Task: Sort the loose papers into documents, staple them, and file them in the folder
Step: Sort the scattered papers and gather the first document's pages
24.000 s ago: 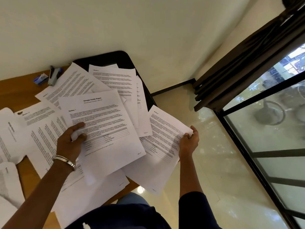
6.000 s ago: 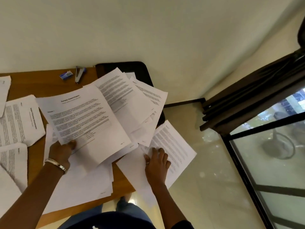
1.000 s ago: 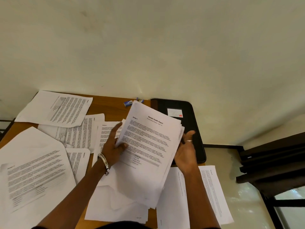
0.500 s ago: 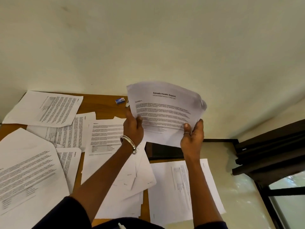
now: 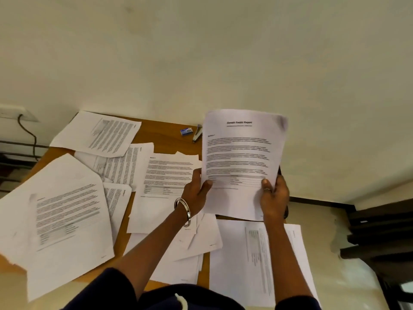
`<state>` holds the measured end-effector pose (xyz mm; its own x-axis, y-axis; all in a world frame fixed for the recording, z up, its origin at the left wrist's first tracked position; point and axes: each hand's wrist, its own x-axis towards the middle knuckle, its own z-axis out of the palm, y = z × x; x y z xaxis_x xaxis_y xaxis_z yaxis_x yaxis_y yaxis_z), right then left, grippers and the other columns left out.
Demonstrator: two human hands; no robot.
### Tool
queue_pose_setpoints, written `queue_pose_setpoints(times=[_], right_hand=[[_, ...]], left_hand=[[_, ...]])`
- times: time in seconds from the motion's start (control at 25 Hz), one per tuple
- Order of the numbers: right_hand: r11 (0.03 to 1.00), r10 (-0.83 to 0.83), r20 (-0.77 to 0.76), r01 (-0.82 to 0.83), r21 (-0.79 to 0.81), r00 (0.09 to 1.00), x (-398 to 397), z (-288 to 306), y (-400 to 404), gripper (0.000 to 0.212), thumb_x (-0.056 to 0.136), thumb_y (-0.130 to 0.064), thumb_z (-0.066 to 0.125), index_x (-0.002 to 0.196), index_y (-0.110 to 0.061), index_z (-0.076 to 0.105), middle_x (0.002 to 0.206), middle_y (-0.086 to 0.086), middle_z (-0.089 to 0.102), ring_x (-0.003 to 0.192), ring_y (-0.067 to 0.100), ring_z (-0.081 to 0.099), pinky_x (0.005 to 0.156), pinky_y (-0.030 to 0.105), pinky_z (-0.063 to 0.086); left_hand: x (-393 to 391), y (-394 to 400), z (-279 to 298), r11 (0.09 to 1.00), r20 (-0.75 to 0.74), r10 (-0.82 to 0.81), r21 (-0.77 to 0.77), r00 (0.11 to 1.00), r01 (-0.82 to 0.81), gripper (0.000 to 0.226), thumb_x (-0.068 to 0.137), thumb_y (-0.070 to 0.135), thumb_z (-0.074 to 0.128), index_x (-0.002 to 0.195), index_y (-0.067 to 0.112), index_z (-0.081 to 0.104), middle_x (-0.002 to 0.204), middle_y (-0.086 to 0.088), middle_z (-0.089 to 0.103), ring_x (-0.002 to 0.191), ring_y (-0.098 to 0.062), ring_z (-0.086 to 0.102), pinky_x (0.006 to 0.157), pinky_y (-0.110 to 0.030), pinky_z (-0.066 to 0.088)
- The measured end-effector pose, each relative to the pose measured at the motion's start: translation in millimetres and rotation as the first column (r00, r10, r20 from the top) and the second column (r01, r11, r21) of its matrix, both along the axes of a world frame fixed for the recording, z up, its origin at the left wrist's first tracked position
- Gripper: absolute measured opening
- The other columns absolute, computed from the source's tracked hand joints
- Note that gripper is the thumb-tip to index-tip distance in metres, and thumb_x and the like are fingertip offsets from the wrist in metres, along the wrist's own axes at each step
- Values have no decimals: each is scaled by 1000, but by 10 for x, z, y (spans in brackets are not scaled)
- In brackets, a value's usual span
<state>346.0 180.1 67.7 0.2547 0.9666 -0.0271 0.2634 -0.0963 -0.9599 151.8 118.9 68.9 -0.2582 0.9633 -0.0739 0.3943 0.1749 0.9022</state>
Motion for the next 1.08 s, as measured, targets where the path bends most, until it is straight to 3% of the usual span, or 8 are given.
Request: queue_pose_setpoints(times=[0.16,0.28,0.44,0.52,0.6,0.84,0.96,1.08], right_hand=[[989,-148,-247,138,-55,958,-85,17,64,26,94,-2,55,118,-7,61,112,6,64,95,16,61,69,15,49],[941,-289,-498,148,-304,818,-231,-137,16,29,90,-1,60,116,-14,65,117,7,67,93,17,64,66,28,52],[883,-403,-556,148,-446,727,-382,-151,-113,29,89,-1,60,116,-11,63,122,9,64,93,19,63,73,35,53],[875,-418,-535,167,-454,734,-457,-119,-160,24,90,-3,60,111,-13,63,121,10,63,93,21,62,73,35,52],[869,-427,-506,185,-459,749,-508,-127,-201,17,90,-4,59,102,-16,64,120,11,63,91,22,61,74,36,52],[830,-507,-472,262,-492,721,-516,-205,-352,31,90,-6,60,120,-12,61,125,11,62,103,26,62,90,40,50],[787,-549,-441,262,-558,710,-467,-302,-427,20,92,-5,56,110,-12,60,127,14,60,90,21,61,92,38,48],[761,-603,-482,276,-588,636,-504,-391,-488,21,91,0,56,97,-19,64,115,7,65,109,26,60,100,43,46]], left_hand=[[-628,-236,-293,958,-82,230,-155,970,-241,23,89,24,60,107,9,62,98,-6,68,93,-24,62,79,-27,45],[-1103,-568,-556,790,-473,206,-435,857,-431,40,85,36,63,113,8,59,127,-10,55,115,-29,50,96,-35,40],[-1166,-985,-867,822,-613,-268,-547,743,-155,84,88,56,45,149,19,2,157,-8,-6,144,-31,2,115,-45,14],[-1055,-1117,-997,792,-567,-410,-610,714,-30,93,88,62,38,141,25,-29,150,-8,-33,141,-30,-20,114,-50,-4],[-951,-1129,-1043,788,-557,-483,-613,676,58,90,89,62,33,136,28,-35,146,-6,-40,139,-29,-27,111,-53,-9],[-887,-1014,-1039,791,-603,-605,-530,521,305,70,90,57,29,147,33,-3,157,1,-12,144,-32,3,111,-56,13],[-1000,-918,-1030,816,-588,-566,-501,577,290,71,77,53,59,139,29,36,145,-5,41,118,-35,53,85,-52,48],[-1145,-759,-1018,869,-606,-448,-467,657,161,81,64,43,79,135,17,48,141,-9,47,119,-35,54,89,-50,47]])
